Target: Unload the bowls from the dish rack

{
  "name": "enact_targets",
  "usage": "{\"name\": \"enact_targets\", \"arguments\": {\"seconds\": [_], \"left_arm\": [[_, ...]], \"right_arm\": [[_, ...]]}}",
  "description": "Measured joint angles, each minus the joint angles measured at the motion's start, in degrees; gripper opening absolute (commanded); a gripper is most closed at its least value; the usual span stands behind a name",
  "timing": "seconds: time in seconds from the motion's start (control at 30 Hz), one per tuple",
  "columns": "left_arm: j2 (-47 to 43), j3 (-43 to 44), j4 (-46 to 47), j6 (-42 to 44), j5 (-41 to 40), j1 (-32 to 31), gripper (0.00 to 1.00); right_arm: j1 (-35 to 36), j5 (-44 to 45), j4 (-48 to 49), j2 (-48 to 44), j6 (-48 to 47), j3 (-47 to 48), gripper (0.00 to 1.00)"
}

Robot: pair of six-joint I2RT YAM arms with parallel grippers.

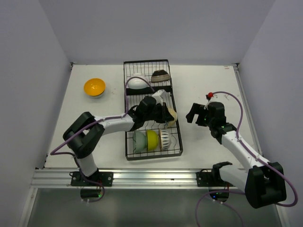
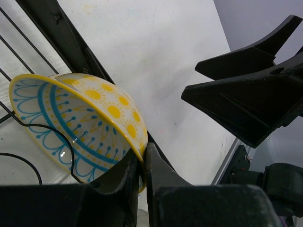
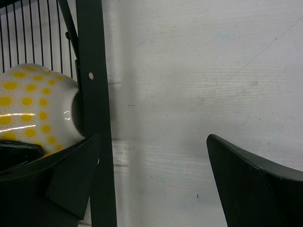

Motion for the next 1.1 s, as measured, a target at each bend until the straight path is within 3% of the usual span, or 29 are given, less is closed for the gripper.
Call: {"name": "enact_targets", "arguments": {"seconds": [0.67, 0.9, 1.1], "left_arm": [[-4.81, -17.55, 25.27, -5.35, -0.9, -0.17, 0.0], [-2.27, -19.54, 34.25, -8.96, 0.44, 0.33, 0.0], [-1.49, -19.56, 36.46, -9.88, 0.9, 0.74, 0.0]], "right_arm": [[0.0, 0.02, 0.0, 0.07, 0.0, 0.0, 0.98], [0.0, 0.04, 0.0, 0.22, -0.02, 0.0, 0.98], [0.0, 0.07, 0.0, 0.5, -0.02, 0.0, 0.99]]}}
